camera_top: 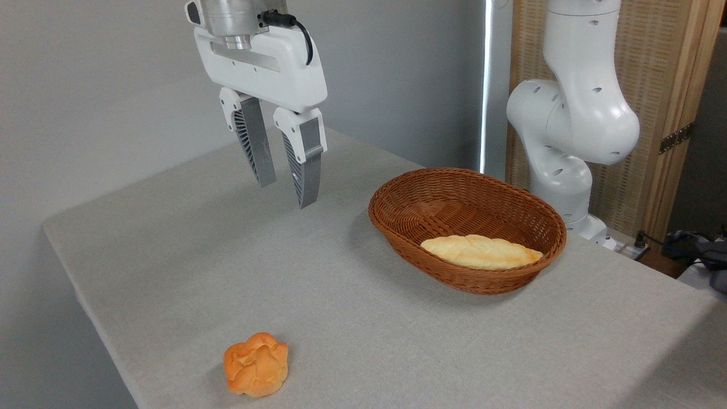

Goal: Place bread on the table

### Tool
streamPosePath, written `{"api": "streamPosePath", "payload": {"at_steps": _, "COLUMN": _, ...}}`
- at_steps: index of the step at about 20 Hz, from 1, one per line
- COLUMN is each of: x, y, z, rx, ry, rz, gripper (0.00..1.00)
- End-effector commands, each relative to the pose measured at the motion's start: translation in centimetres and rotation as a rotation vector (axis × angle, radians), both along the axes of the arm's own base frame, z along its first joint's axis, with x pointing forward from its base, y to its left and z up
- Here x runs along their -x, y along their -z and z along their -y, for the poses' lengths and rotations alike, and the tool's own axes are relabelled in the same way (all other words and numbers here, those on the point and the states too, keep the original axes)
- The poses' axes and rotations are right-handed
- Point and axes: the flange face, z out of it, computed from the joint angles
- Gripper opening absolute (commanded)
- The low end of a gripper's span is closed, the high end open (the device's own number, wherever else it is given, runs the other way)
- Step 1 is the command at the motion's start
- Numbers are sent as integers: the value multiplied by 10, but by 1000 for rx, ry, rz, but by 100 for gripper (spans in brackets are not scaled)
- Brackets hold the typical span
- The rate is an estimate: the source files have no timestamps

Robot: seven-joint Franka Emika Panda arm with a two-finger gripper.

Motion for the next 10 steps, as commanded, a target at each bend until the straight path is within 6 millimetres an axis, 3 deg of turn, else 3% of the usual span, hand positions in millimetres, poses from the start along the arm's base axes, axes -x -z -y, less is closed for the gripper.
{"api": "streamPosePath", "payload": {"at_steps": 1, "x": 1, "y": -4, "z": 3, "rx": 10, "ry": -3, "rz": -20, "gripper": 100}}
{"api": "streamPosePath", "payload": {"at_steps": 10, "x": 0, "y": -3, "z": 1, "rx": 10, "ry": -6, "rz": -19, "gripper": 100}}
